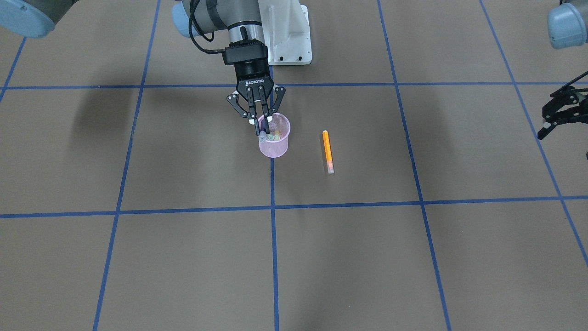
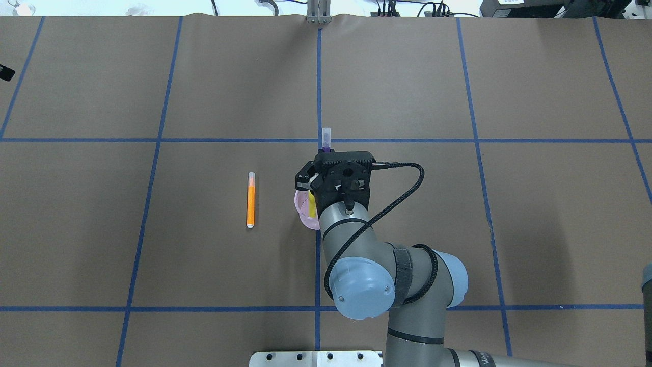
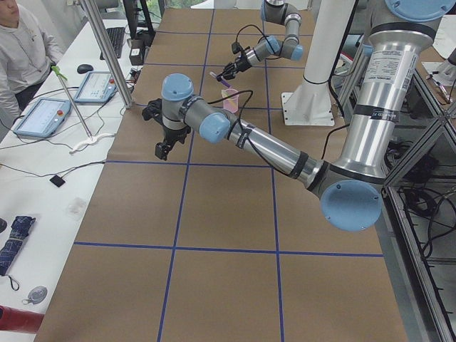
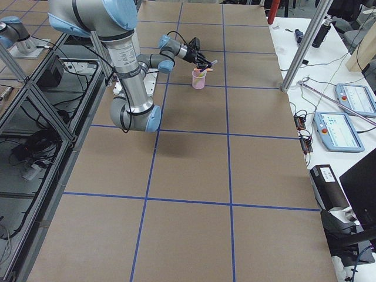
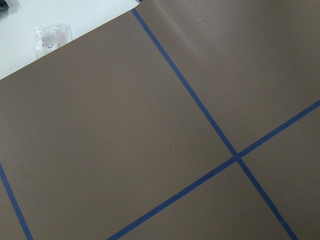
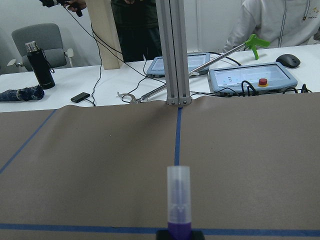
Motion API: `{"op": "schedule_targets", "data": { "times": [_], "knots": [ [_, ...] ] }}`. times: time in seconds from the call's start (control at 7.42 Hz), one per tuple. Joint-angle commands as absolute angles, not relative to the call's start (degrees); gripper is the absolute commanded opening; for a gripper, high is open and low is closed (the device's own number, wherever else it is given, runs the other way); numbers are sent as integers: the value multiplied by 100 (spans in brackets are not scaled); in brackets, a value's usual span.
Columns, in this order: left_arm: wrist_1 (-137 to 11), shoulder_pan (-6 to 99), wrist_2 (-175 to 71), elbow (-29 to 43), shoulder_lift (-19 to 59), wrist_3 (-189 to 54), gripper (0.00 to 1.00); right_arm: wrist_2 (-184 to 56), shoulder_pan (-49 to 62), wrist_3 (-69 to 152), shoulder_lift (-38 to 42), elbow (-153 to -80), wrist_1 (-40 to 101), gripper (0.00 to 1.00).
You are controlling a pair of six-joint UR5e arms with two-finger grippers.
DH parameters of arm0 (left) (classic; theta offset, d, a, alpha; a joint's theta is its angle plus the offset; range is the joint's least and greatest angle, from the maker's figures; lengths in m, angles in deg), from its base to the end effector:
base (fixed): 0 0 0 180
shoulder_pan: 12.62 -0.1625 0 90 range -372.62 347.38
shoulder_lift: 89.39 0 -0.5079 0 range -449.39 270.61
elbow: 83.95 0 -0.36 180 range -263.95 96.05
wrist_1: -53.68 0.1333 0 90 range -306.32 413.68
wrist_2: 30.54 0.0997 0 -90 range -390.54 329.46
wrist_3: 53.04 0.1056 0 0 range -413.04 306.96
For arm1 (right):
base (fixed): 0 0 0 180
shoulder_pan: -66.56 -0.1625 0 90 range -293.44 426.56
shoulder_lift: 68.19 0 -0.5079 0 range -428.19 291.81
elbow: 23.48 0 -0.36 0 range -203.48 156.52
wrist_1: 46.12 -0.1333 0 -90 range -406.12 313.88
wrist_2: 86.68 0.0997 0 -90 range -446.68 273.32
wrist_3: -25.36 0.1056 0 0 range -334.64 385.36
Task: Collect pens into pen holder
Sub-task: 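Lift the purple marker and carry it over the cup with the right gripper, then release the purple marker into the cup while the left gripper nears the orange marker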
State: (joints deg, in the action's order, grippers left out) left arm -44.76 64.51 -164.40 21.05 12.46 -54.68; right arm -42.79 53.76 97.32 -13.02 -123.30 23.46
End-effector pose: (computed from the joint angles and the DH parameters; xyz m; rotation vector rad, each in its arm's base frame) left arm 0.0641 -0.5504 0.5015 0.4896 0.8130 0.4167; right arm -0.5919 -0.3492 0.2669 0.9705 -0.8397 0.3774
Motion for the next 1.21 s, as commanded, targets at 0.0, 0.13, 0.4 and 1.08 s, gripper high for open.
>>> {"op": "schedule_targets", "data": {
  "times": [0.0,0.13,0.4,1.08],
  "knots": [
    [-4476,6446,-16440,2090,1247,-5471,100,-4291,5434,9734,-1326,-12262,2349,0],
    [-4485,6446,-16440,2090,1265,-5575,100,-4291,5452,9743,-1326,-12262,2340,18],
    [-4493,6419,-16440,2099,1291,-5717,100,-4291,5522,9743,-1274,-12262,2340,24],
    [-4493,6419,-16440,2090,1291,-5717,100,-4405,5645,9743,-1220,-12297,2331,70]
  ]
}}
